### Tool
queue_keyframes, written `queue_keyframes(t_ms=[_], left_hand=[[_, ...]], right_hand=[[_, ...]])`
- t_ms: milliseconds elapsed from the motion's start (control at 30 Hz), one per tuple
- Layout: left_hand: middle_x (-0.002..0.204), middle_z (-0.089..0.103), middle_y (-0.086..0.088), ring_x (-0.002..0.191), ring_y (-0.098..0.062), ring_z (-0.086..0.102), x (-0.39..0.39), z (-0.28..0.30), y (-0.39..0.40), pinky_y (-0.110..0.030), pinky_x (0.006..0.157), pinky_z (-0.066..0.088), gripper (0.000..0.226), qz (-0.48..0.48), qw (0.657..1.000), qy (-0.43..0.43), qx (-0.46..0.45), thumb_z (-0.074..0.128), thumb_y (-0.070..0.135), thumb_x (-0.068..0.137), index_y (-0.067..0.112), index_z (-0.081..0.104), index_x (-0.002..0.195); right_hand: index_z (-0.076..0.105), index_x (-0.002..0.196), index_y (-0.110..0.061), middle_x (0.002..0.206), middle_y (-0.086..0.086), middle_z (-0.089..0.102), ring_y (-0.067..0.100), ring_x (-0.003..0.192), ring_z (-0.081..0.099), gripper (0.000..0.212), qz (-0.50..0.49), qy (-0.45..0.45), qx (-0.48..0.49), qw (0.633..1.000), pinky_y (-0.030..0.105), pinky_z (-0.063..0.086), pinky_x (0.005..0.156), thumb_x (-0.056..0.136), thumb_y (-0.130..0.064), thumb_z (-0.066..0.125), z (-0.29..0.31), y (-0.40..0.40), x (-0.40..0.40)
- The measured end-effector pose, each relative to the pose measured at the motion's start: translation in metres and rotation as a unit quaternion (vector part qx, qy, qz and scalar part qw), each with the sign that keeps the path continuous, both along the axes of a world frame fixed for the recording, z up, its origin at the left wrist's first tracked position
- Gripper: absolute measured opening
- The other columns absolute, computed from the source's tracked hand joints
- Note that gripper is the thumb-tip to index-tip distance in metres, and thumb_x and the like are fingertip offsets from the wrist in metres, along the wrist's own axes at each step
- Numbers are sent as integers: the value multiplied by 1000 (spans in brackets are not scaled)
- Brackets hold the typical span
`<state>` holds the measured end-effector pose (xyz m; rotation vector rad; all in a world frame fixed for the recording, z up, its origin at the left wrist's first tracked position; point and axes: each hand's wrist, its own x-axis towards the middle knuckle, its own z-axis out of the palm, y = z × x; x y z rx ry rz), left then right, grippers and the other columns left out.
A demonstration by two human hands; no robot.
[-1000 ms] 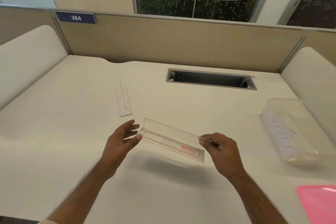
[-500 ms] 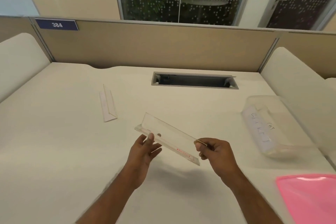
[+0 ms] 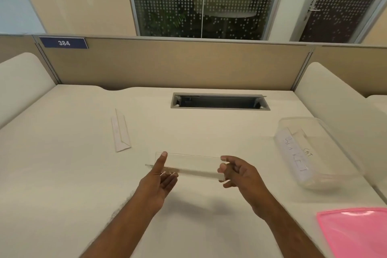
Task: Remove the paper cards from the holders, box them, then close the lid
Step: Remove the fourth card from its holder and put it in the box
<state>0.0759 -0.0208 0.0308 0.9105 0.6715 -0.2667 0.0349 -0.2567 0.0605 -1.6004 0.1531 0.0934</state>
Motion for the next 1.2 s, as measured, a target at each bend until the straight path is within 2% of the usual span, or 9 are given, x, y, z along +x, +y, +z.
queue_keyframes(t_ms=[133,233,433,600,733,833,933,1067,1200], left_hand=[[88,64,-13,72,-23,70,5,6,-3,-29,54,59,63,-3,999,32,10,88,48,61,11,62,104],[86,67,-14,72,-24,71,6,9,-4,-30,55,59,68,-12,999,34,19,88,51,58,10,61,105],[89,67,-14,62,-22,72,8,9,-4,-30,53,58,80,-38,998,36,41,89,58,47,10,62,103],[103,64,-14,83,-25,72,9,13,-4,-33,63,59,80,-60,997,3,49,84,62,50,11,58,106],[113,64,-15,102,-29,69,6,18,-9,-34,77,56,80,-58,997,-51,-11,82,55,56,7,56,115],[116,65,-17,105,-30,68,-1,16,-23,-33,80,56,66,-90,993,-74,-1,80,47,64,8,61,113],[109,71,-17,102,-30,71,-12,11,-40,-34,81,57,59,-133,987,-88,37,82,43,67,6,64,111],[89,76,-12,81,-23,74,-20,15,-52,-29,68,56,61,-135,984,-86,76,86,46,62,4,69,103],[97,77,-13,95,-27,73,-17,19,-49,-36,73,60,56,-118,985,-69,108,88,39,65,8,66,107]], right_hand=[[55,128,-17,93,5,62,25,84,70,65,14,-3,60,998,42,57,78,69,-39,74,1,2,3],[50,133,-16,92,5,61,28,83,69,73,-5,-1,79,997,43,58,79,69,-38,76,1,6,6],[57,126,-14,80,3,63,29,73,67,58,-46,6,110,993,38,59,72,74,-35,74,0,8,11],[65,111,-9,92,14,62,32,67,65,38,-62,27,132,989,37,57,67,79,-26,76,-5,3,12],[69,96,-3,86,19,55,35,67,62,36,-94,51,194,975,38,56,63,69,-25,77,-11,6,14],[69,96,2,82,19,62,31,63,64,31,-117,70,241,961,37,56,59,73,-19,73,-18,20,14],[68,98,1,87,21,66,30,67,66,29,-108,86,268,953,37,57,62,76,-18,71,-25,39,11],[64,103,2,92,19,68,31,83,66,35,-58,85,261,960,38,55,71,79,-23,71,-32,58,2],[64,103,-8,93,11,70,23,84,65,44,-27,89,212,973,36,53,75,72,-36,77,-29,55,0]])
